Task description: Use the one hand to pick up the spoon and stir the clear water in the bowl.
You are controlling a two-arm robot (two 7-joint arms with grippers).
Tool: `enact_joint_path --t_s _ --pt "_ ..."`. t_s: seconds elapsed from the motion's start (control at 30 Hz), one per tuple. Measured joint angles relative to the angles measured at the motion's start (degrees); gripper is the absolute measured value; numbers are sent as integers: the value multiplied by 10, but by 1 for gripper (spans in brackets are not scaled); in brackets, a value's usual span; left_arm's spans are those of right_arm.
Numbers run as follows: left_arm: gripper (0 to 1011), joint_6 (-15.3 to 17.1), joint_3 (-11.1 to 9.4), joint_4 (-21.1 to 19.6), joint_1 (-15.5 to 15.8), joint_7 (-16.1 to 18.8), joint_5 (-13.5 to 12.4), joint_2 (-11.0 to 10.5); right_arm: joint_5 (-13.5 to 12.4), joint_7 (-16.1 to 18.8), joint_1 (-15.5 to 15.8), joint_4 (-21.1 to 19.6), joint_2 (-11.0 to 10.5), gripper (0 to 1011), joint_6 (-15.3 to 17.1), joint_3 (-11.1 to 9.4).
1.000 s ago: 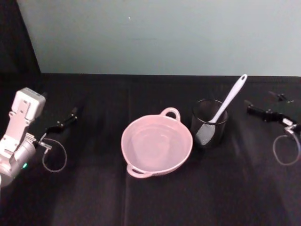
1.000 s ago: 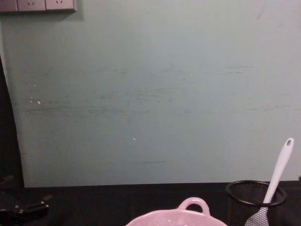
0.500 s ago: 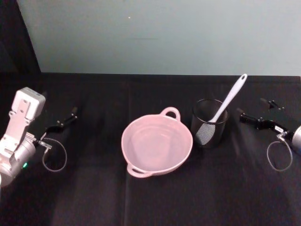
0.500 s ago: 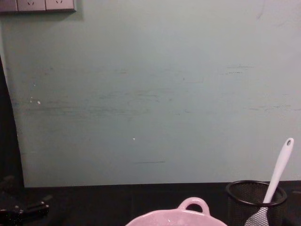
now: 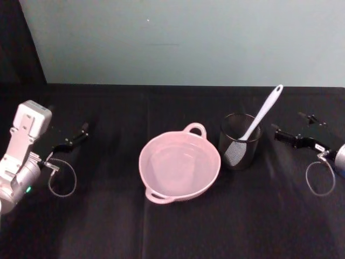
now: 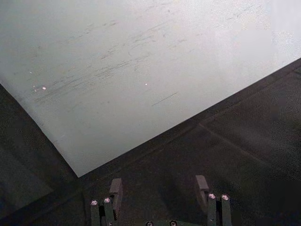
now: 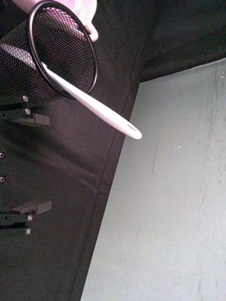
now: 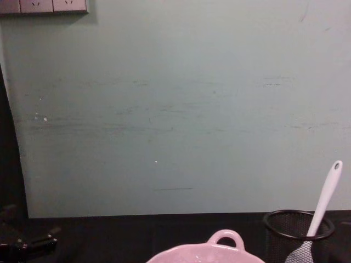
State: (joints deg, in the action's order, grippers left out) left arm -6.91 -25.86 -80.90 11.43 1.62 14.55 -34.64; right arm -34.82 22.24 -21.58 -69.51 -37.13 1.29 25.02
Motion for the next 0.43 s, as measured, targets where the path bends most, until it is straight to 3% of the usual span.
enact_joint_path --t_s 0.43 --pt "1011 0 0 0 0 0 0 0 -1 0 0 0 0 1003 0 0"
